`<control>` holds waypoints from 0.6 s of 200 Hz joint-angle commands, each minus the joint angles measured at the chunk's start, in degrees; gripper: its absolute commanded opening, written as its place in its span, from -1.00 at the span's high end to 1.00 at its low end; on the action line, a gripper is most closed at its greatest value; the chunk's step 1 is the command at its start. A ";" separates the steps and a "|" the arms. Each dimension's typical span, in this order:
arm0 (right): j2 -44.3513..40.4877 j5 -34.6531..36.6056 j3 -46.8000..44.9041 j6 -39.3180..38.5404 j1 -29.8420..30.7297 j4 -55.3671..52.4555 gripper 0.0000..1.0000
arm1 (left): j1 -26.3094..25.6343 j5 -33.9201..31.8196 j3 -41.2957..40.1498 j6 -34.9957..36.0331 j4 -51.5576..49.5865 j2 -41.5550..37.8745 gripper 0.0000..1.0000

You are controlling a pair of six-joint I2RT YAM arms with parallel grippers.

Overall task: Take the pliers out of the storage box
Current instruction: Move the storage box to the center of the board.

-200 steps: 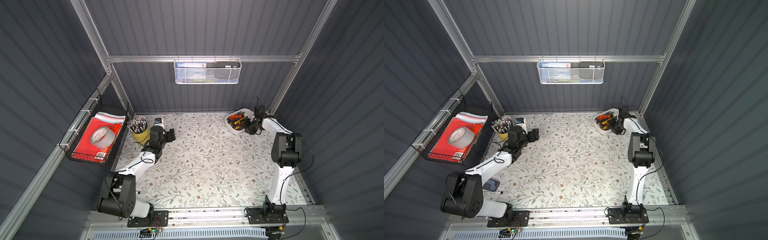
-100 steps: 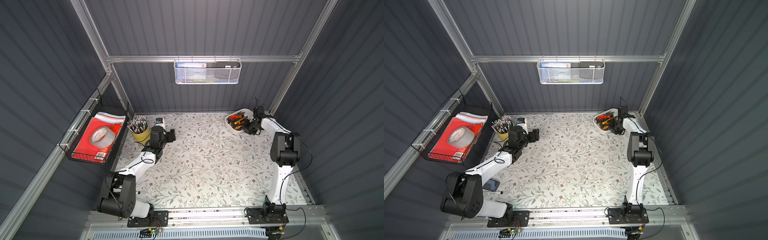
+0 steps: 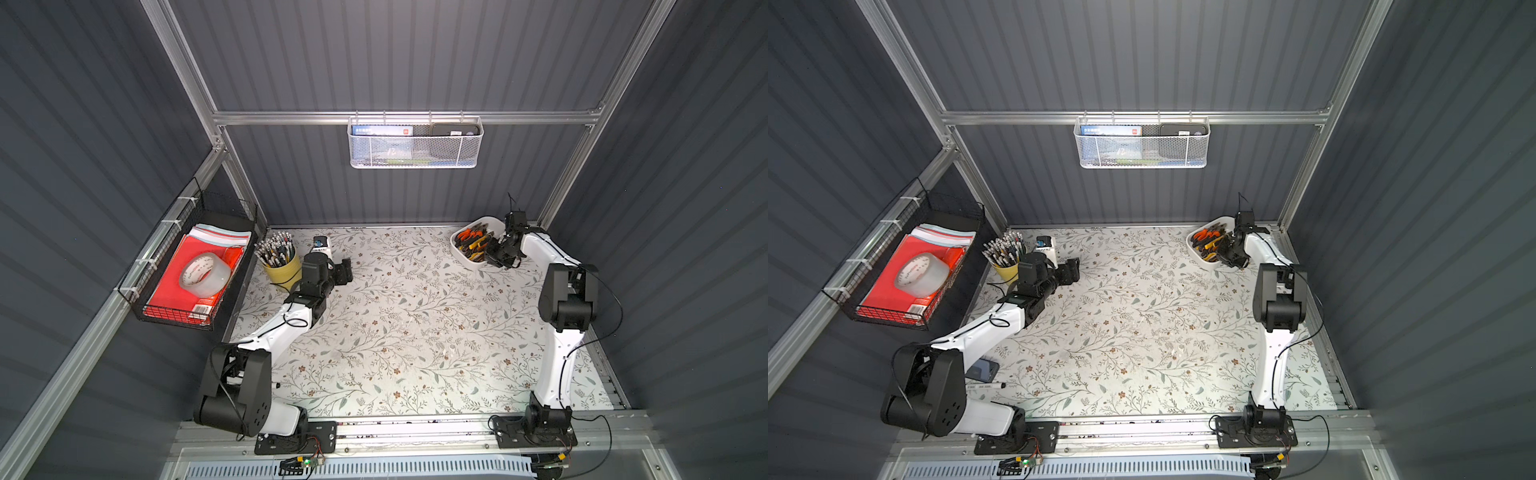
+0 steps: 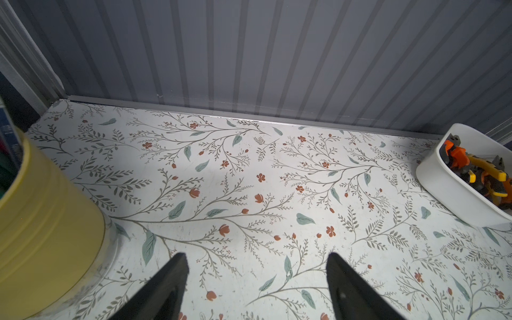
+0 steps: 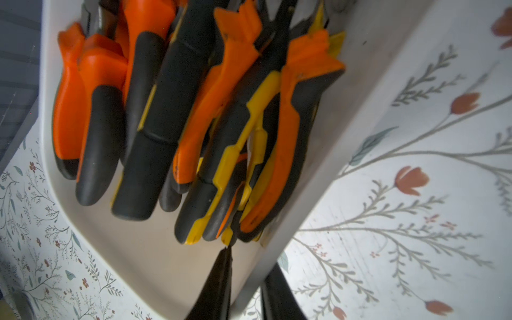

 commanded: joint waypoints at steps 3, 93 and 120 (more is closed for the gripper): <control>1.99 7.03 -3.71 -6.90 0.57 -9.29 1.00 | -0.28 0.87 1.07 1.10 1.02 -0.82 -0.63; -14.41 8.83 -23.64 -6.34 10.66 -5.22 1.00 | -0.50 1.49 1.25 1.10 1.34 -1.04 -0.63; -19.60 8.16 -29.80 -4.41 17.22 -2.32 1.00 | -0.46 1.75 0.98 0.94 1.45 -1.70 -0.63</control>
